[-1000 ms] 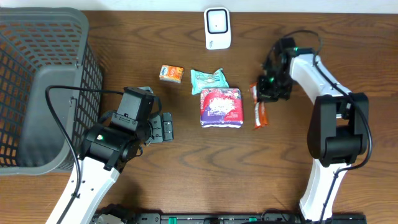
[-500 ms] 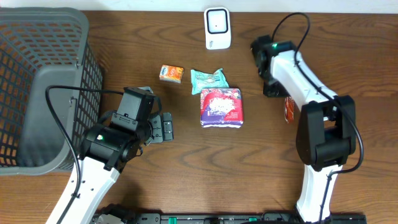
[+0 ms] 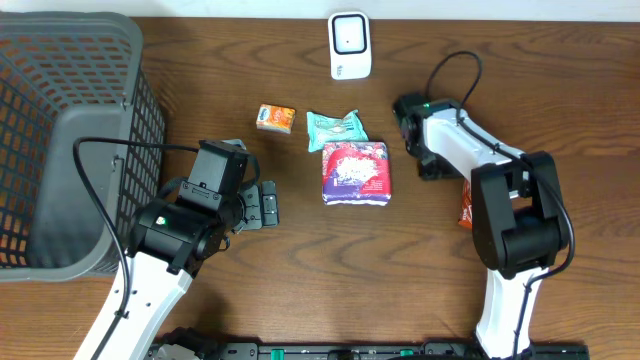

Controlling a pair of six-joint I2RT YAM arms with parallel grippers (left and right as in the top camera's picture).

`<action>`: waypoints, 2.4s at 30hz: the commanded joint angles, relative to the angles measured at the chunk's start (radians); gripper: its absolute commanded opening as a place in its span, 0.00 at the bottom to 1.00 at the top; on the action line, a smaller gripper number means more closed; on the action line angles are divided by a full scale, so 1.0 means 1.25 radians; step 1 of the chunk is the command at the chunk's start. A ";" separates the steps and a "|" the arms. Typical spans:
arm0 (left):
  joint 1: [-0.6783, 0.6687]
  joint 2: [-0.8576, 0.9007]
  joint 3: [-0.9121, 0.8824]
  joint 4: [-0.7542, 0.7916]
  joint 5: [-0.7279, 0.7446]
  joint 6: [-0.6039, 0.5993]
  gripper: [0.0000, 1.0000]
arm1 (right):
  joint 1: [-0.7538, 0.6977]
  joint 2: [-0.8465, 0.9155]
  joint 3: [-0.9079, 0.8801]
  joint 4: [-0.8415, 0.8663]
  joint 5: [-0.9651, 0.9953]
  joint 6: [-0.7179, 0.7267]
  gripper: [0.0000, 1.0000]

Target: Scan the item barcode

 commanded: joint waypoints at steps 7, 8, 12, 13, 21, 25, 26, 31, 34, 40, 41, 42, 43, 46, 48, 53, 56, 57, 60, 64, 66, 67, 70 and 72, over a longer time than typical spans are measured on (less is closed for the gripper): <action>0.004 0.002 0.001 -0.002 -0.004 0.010 0.98 | -0.059 -0.004 0.347 -0.196 -0.283 -0.151 0.93; 0.004 0.002 0.001 -0.002 -0.004 0.010 0.98 | -0.077 -0.004 0.375 -0.215 -0.319 -0.175 0.99; 0.004 0.002 0.001 -0.002 -0.004 0.010 0.98 | -0.171 -0.004 0.456 -0.302 -0.494 -0.301 0.99; 0.004 0.002 0.001 -0.002 -0.004 0.010 0.98 | -0.197 -0.004 0.463 -0.323 -0.526 -0.325 0.99; 0.004 0.002 0.001 -0.002 -0.004 0.010 0.98 | -0.375 -0.003 0.455 -0.388 -0.514 -0.365 0.99; 0.004 0.002 0.001 -0.002 -0.004 0.010 0.98 | -0.455 -0.003 0.451 -0.381 -0.519 -0.364 0.99; 0.004 0.002 0.001 -0.002 -0.004 0.010 0.98 | -0.471 -0.003 0.449 -0.378 -0.532 -0.364 0.99; 0.004 0.002 0.001 -0.002 -0.004 0.010 0.98 | -0.502 -0.003 0.401 -0.377 -0.615 -0.400 0.96; 0.004 0.002 0.001 -0.002 -0.004 0.010 0.98 | -0.494 -0.003 0.346 -0.350 -0.648 -0.400 0.92; 0.004 0.002 0.001 -0.002 -0.004 0.010 0.98 | -0.447 -0.003 0.216 -0.242 -0.692 -0.399 0.78; 0.004 0.002 0.001 -0.002 -0.004 0.010 0.98 | -0.439 -0.003 0.197 -0.220 -0.691 -0.398 0.79; 0.004 0.002 0.001 -0.002 -0.004 0.010 0.98 | -0.429 -0.003 0.174 -0.192 -0.687 -0.388 0.79; 0.004 0.002 0.001 -0.002 -0.004 0.010 0.98 | -0.420 -0.003 0.152 -0.166 -0.686 -0.380 0.79; 0.004 0.002 0.001 -0.002 -0.004 0.010 0.98 | -0.397 -0.003 0.102 -0.102 -0.684 -0.372 0.78; 0.003 0.002 0.001 -0.002 -0.004 0.010 0.98 | -0.381 -0.003 0.074 -0.064 -0.682 -0.361 0.70; 0.004 0.002 0.001 -0.002 -0.004 0.010 0.98 | -0.347 -0.003 0.051 -0.041 -0.682 -0.335 0.39; 0.004 0.002 0.001 -0.002 -0.004 0.010 0.98 | -0.324 -0.003 0.051 -0.041 -0.686 -0.333 0.12; 0.004 0.002 0.001 -0.002 -0.004 0.010 0.98 | -0.315 -0.003 0.052 -0.045 -0.690 -0.333 0.04; 0.004 0.002 0.001 -0.002 -0.004 0.010 0.98 | -0.285 -0.003 0.052 -0.052 -0.690 -0.315 0.01; 0.004 0.002 0.001 -0.002 -0.004 0.010 0.98 | -0.244 -0.003 0.052 -0.047 -0.658 -0.315 0.11; 0.004 0.002 0.001 -0.002 -0.004 0.010 0.98 | -0.217 -0.003 0.052 -0.045 -0.612 -0.315 0.36; 0.004 0.002 0.001 -0.002 -0.004 0.010 0.98 | -0.208 -0.003 0.052 -0.045 -0.601 -0.315 0.46; 0.004 0.002 0.001 -0.002 -0.004 0.010 0.98 | -0.189 -0.003 0.052 -0.046 -0.597 -0.300 0.64; 0.004 0.002 0.001 -0.002 -0.004 0.010 0.98 | -0.180 -0.003 0.051 -0.047 -0.597 -0.287 0.65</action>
